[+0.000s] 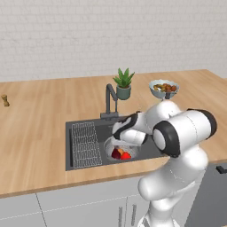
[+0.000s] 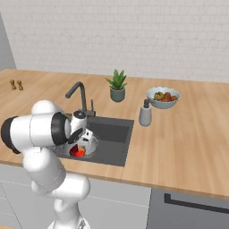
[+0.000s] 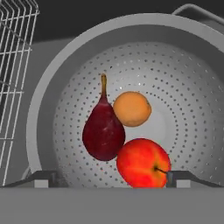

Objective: Put the colander in the sink, put the tangerine, apple, pear in the colander, and turn on the sink faucet and pour water over the colander.

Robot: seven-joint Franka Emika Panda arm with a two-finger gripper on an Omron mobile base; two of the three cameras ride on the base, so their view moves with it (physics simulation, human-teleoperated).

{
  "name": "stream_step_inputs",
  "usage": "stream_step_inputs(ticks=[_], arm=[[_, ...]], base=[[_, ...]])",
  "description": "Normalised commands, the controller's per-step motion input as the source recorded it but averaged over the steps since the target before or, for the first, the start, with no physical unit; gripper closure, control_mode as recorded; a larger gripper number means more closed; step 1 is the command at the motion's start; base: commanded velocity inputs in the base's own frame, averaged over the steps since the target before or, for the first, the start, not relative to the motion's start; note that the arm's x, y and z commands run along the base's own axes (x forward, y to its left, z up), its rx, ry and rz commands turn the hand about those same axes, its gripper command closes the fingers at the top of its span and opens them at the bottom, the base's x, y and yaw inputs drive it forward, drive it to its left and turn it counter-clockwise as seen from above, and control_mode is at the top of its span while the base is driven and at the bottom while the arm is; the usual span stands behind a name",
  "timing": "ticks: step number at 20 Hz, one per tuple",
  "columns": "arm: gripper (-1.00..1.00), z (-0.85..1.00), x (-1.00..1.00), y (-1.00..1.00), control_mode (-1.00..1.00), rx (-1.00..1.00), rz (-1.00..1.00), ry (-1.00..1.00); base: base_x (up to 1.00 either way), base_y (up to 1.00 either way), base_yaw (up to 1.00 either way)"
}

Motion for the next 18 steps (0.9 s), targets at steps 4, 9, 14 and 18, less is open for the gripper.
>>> stream_step_inputs(ticks=[4, 9, 14, 18], arm=[[-1.0, 1.0, 0.0, -0.49, -1.0, 0.07, 0.0, 0.0], [-1.0, 1.0, 0.06, -0.53, -1.0, 0.13, 0.0, 0.0], [-1.0, 0.78, 0.42, -0.15, -1.0, 0.19, 0.0, 0.0], [-1.0, 0.21, 0.55, 0.0, -1.0, 0.14, 0.0, 0.0]], base=[[0.0, 0.0, 0.0], [0.0, 0.0, 0.0], [0.0, 0.0, 0.0], [0.0, 0.0, 0.0]])
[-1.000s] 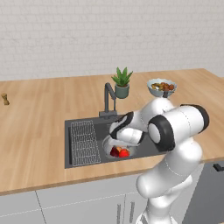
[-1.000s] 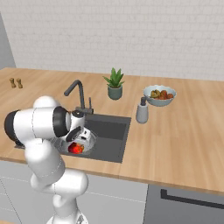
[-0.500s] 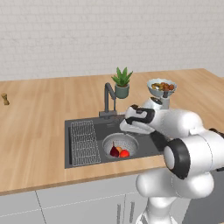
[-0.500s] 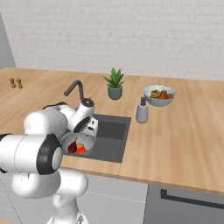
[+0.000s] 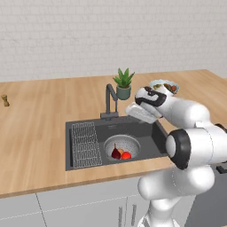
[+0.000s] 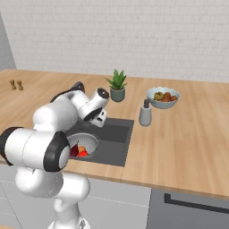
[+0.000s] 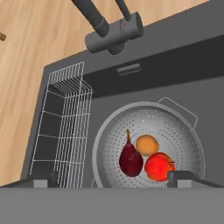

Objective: Put the colander in the sink, put the tangerine, apple, pear in the colander, and turn on the sink faucet and pour water over the colander.

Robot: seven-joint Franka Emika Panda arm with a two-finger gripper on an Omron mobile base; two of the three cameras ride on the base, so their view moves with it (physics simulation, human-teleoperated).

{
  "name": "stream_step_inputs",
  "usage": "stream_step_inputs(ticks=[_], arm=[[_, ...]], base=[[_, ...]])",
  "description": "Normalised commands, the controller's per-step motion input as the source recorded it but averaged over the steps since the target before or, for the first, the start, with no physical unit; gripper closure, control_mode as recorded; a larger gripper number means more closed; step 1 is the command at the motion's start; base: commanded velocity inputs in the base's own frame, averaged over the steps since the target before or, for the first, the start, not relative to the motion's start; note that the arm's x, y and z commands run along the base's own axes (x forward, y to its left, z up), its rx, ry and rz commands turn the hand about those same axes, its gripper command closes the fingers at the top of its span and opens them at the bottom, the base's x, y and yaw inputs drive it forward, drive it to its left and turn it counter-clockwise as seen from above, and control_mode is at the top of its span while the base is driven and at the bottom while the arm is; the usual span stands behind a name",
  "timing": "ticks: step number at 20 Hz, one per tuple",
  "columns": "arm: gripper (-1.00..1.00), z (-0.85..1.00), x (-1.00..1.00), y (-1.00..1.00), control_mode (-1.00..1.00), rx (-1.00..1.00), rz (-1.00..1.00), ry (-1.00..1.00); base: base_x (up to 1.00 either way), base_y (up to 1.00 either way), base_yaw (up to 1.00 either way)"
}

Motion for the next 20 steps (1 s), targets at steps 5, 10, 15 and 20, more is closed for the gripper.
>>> stream_step_inputs(ticks=[5, 10, 15, 20], arm=[[-1.0, 0.0, 0.56, 0.0, -1.0, 0.08, 0.0, 0.0], [-1.0, 0.0, 0.38, 0.0, -1.0, 0.08, 0.0, -0.01], [-1.0, 0.0, 0.33, 0.0, -1.0, 0.1, 0.0, -0.01], [-1.0, 0.0, 0.32, 0.08, -1.0, 0.09, 0.0, -0.02]], base=[[0.0, 0.0, 0.0], [0.0, 0.0, 0.0], [0.0, 0.0, 0.0], [0.0, 0.0, 0.0]])
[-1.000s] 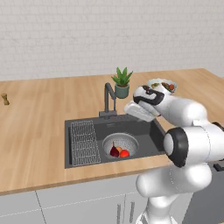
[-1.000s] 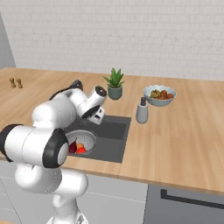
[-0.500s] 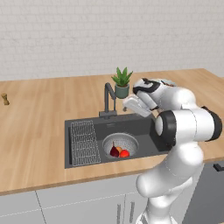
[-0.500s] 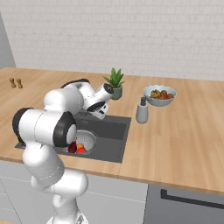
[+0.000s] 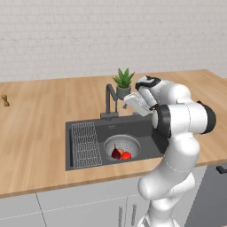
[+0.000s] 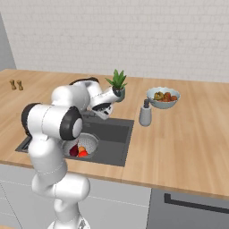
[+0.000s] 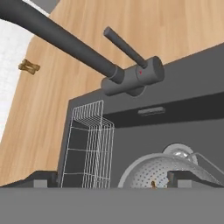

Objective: Put the colander in the sink, put the tangerine, apple, pear in the colander, and turn on the sink faucet and pour water over the colander.

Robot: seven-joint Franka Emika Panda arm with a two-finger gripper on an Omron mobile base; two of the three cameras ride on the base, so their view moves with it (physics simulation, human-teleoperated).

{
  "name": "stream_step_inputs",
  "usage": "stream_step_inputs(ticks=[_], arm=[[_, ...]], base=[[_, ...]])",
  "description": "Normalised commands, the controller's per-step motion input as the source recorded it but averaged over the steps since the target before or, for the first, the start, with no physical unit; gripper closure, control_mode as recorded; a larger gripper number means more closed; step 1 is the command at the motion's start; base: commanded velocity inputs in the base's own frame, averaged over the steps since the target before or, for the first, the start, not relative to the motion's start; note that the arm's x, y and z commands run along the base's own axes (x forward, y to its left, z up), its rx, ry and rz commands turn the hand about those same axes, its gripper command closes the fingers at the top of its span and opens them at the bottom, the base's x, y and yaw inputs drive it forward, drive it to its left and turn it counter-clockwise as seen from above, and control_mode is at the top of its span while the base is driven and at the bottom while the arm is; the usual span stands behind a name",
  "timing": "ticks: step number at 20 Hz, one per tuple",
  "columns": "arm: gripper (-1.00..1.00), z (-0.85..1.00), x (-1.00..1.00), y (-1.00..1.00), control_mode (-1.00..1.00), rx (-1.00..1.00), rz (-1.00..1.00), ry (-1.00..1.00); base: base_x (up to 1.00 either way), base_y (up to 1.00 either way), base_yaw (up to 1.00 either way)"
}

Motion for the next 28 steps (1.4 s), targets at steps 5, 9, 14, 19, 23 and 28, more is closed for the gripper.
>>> stream_step_inputs(ticks=[5, 9, 14, 19, 23, 28], arm=[[-1.0, 0.0, 0.41, 0.13, -1.0, 0.06, 0.0, -0.05], [-1.0, -0.08, 0.4, 0.13, -1.0, 0.03, 0.0, -0.06], [-1.0, -0.18, 0.41, 0.09, -1.0, 0.01, 0.0, -0.04], [-1.0, -0.25, 0.53, 0.03, -1.0, 0.0, 0.0, 0.0], [-1.0, -0.19, 0.51, 0.03, -1.0, 0.0, 0.0, 0.0], [-1.0, -0.14, 0.31, 0.06, -1.0, 0.0, 0.0, 0.0]], base=[[0.0, 0.0, 0.0], [0.0, 0.0, 0.0], [0.0, 0.0, 0.0], [0.0, 0.0, 0.0], [0.0, 0.0, 0.0], [0.0, 0.0, 0.0]])
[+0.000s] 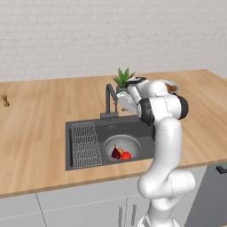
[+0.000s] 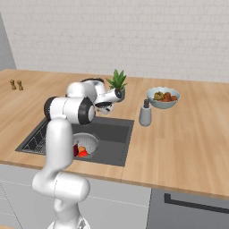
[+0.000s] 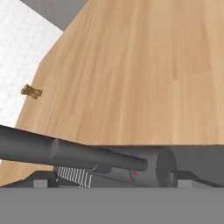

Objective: Put the colander in the sink, put the tangerine, apple, pear in the colander, and turn on the sink faucet and pour water over the colander.

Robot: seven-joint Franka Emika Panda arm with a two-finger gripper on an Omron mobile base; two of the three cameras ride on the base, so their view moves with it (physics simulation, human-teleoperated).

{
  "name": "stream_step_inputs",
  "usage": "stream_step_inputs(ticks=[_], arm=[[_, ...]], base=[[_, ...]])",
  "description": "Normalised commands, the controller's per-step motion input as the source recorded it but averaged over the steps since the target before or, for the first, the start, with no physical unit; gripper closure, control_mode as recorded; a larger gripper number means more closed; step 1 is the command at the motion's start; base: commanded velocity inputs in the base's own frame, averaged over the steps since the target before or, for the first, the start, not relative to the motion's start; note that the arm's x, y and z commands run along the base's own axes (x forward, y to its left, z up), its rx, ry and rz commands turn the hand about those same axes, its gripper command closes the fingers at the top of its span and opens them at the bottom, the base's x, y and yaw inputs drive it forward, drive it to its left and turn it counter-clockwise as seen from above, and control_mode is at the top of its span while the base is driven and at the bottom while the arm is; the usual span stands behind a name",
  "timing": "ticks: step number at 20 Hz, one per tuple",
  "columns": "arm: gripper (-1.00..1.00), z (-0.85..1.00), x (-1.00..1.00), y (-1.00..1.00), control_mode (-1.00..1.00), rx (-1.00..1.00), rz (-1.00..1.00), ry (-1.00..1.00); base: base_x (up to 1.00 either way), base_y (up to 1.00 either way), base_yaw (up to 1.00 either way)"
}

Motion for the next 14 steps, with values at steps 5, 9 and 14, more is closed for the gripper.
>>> stream_step_inputs(ticks=[5, 9, 14], arm=[[-1.0, -0.08, 0.32, 0.06, -1.0, 0.0, 0.0, 0.0], [-1.0, -0.08, 0.28, 0.03, -1.0, 0.0, 0.0, 0.0], [-1.0, -0.09, 0.14, 0.0, -1.0, 0.0, 0.0, -0.01]], base=[[0.0, 0.0, 0.0], [0.0, 0.0, 0.0], [0.0, 0.0, 0.0]])
